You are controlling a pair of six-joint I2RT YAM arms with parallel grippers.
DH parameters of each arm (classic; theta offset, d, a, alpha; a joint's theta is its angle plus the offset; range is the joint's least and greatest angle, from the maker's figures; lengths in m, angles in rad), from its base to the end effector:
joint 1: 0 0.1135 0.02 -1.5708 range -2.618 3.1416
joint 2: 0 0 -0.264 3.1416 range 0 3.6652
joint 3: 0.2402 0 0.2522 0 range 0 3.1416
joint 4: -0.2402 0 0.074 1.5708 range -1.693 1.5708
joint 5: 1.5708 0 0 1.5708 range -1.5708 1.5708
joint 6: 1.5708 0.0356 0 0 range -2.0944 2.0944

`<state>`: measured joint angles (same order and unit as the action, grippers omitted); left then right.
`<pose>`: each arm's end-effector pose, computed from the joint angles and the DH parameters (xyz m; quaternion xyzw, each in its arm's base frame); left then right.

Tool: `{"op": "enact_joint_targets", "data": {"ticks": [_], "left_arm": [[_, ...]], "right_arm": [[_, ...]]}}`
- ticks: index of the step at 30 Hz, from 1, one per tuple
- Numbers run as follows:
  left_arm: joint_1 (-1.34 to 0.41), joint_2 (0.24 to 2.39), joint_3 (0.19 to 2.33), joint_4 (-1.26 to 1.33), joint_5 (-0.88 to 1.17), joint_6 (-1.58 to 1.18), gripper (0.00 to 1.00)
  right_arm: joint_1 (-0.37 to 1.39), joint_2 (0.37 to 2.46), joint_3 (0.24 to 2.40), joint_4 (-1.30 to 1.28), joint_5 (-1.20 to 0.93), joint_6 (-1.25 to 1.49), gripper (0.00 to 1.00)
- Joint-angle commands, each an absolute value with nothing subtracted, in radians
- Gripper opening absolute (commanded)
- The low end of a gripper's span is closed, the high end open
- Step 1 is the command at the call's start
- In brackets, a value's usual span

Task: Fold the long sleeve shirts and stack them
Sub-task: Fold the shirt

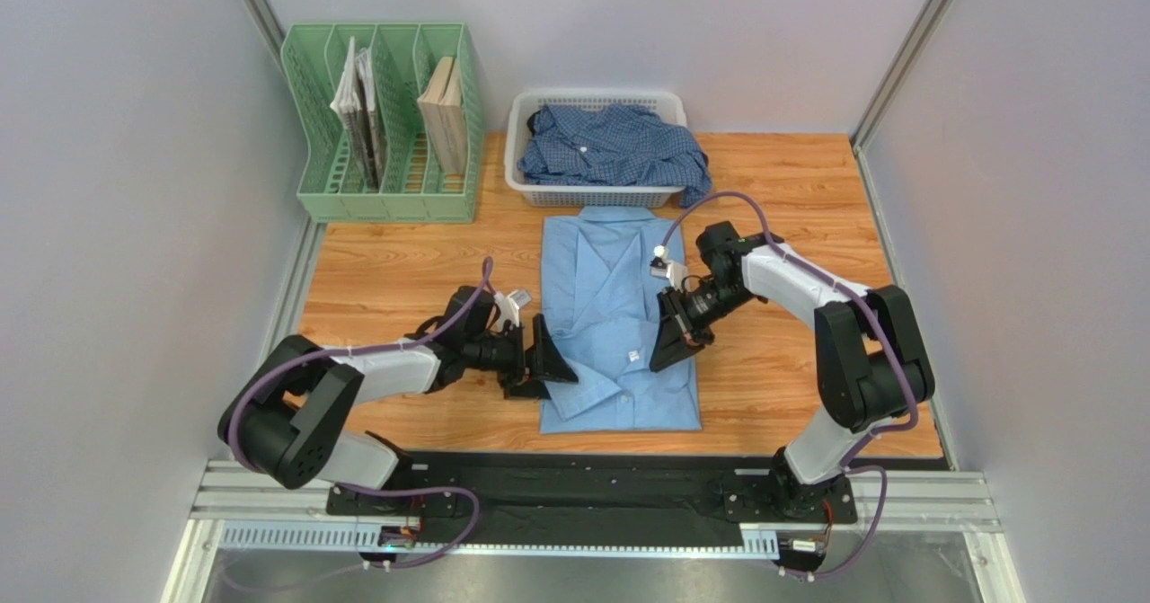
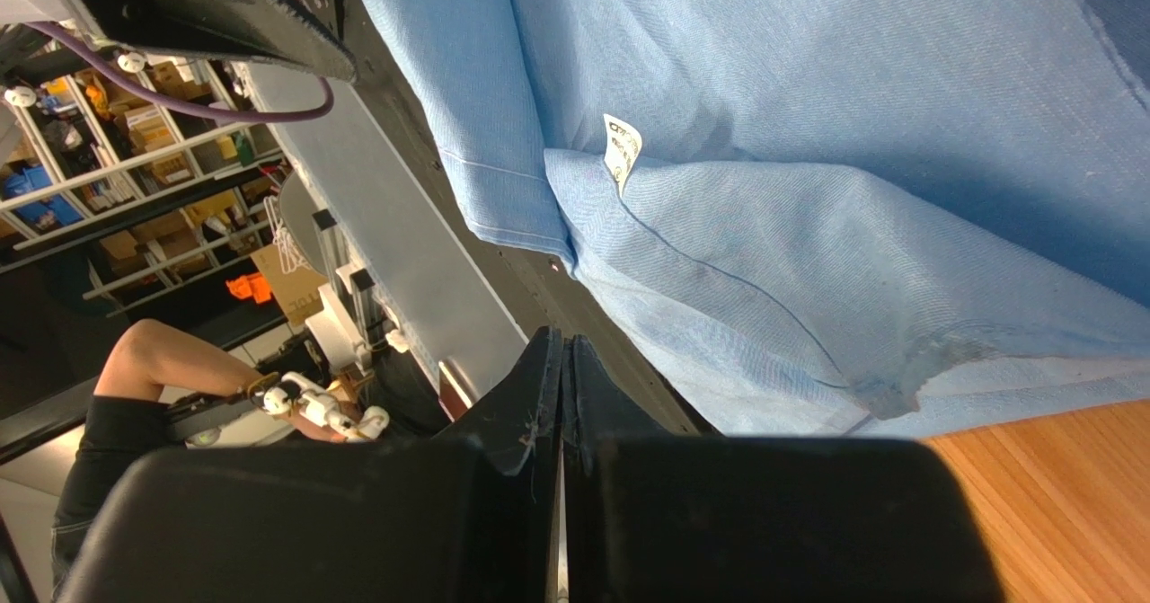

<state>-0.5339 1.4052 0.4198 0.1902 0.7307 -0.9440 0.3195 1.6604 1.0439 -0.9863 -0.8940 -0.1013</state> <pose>0.1878 -0.1386 0.1311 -0.0438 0.8740 -0.4824 0.0383 0.2525 0.1128 0.1875 0.1815 -0.8832 -0.4281 0.0614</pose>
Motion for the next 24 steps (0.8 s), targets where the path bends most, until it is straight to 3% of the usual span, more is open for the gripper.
{"op": "enact_joint_targets", "data": {"ticks": [1,8,13,18,24], "left_arm": [[-0.564,1.398,0.472,0.334,0.762,-1.015,0.91],[-0.592,1.362,0.528,0.388,0.801,-1.065,0.87],[-0.589,1.365,0.583,0.397,0.788,-1.071,0.85],[-0.589,1.374,0.577,0.336,0.773,-1.020,0.79],[-0.588,1.368,0.522,0.319,0.765,-1.003,0.77]], "right_arm": [[0.318,1.631,1.045,-0.959,-0.888,-0.080,0.00],[0.269,1.579,1.063,-0.963,-0.899,-0.071,0.00],[0.083,1.560,1.107,-1.006,-0.893,-0.080,0.00],[0.009,1.624,1.144,-1.098,-0.714,-0.146,0.13],[0.037,1.769,1.140,-1.075,-0.741,-0.129,0.16]]}}
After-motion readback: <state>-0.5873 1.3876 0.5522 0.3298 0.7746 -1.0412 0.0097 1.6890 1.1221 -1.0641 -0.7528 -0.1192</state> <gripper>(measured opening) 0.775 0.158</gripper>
